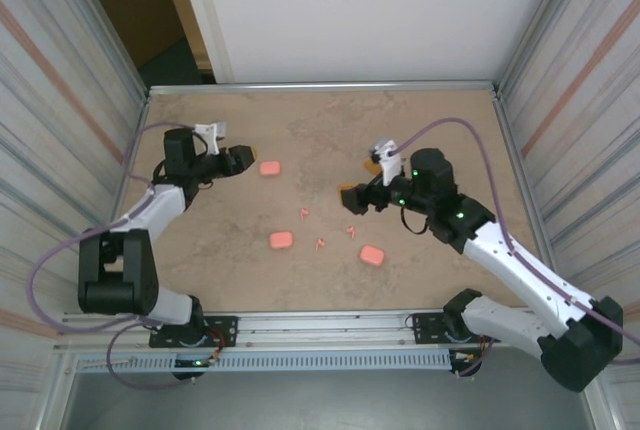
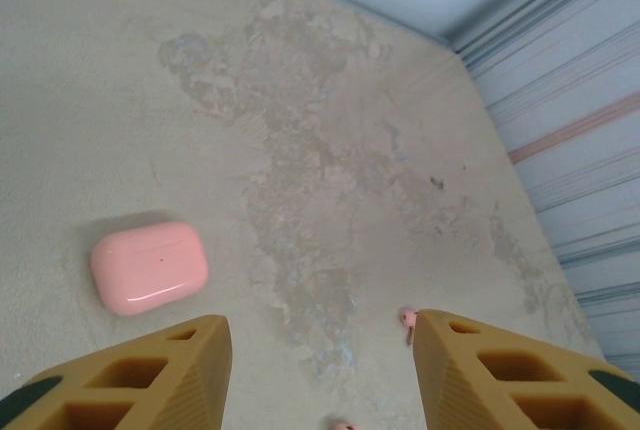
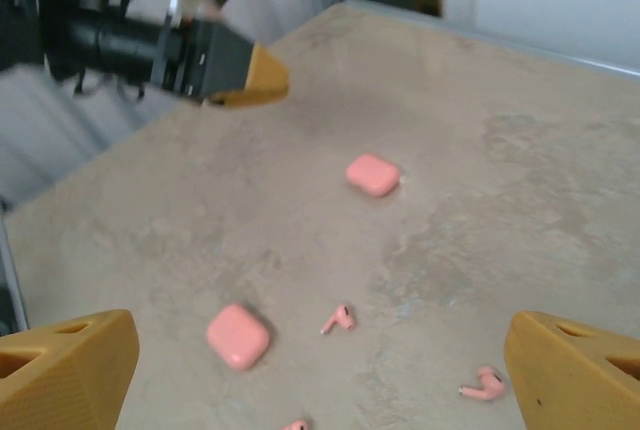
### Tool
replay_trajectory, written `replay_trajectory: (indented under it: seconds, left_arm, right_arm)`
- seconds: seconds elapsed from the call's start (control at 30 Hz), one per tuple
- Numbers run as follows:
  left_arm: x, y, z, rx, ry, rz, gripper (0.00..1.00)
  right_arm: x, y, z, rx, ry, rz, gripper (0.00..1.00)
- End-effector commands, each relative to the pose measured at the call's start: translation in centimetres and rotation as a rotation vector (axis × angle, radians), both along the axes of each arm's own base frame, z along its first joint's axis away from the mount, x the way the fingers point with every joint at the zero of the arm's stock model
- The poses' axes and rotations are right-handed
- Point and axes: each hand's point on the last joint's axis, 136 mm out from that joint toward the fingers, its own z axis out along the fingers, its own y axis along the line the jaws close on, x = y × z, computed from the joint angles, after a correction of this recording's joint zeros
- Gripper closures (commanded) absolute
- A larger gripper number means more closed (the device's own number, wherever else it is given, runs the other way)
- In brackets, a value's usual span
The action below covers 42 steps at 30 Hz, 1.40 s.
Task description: Insert the wireless bluetooth earbuds into the charging case
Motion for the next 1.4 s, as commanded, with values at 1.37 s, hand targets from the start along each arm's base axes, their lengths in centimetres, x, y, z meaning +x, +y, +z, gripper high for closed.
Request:
replay_trajectory:
  seconds: [1.37]
  left_arm:
    - [-8.6, 6.3, 0.9, 0.117, -0.14, 0.389, 0.16]
  right_arm:
    - [-2.5, 15.7, -21.0, -0.743, -0.077, 0.758, 0.16]
